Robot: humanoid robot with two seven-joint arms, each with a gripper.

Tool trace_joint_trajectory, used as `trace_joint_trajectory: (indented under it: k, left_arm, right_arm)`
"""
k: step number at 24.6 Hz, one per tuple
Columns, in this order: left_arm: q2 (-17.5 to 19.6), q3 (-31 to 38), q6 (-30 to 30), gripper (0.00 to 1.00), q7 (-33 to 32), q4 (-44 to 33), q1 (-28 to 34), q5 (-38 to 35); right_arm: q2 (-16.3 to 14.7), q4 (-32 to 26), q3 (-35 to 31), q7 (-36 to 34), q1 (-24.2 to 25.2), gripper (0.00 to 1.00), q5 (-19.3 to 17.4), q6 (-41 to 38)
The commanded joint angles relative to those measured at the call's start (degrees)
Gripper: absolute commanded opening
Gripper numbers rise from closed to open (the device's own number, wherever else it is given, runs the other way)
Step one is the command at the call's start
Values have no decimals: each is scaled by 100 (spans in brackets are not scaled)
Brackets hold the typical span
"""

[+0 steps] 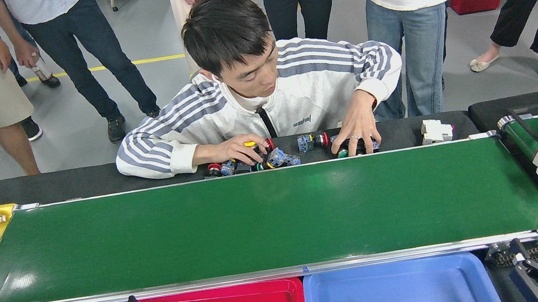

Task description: Pick switch part from conveyor to tray

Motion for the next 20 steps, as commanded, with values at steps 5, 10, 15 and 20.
trace_joint_trajectory:
  k: [5,10,15,20]
  left_arm:
    - [137,-36,-172,100,48,-45,-20,10]
    - [155,-44,-172,100,48,-45,-29,10]
    - [155,-44,-181,100,48,-45,51,10]
    - [155,-44,-181,100,48,-36,59,10]
  right_arm:
    - [-73,-11,-10,36,-208,100,20,28]
    - [-73,270,8,159,-594,100,222,45]
    - [-55,534,34,379,-840,100,231,36]
    - [-73,1131,324,555,-1456,100,240,54]
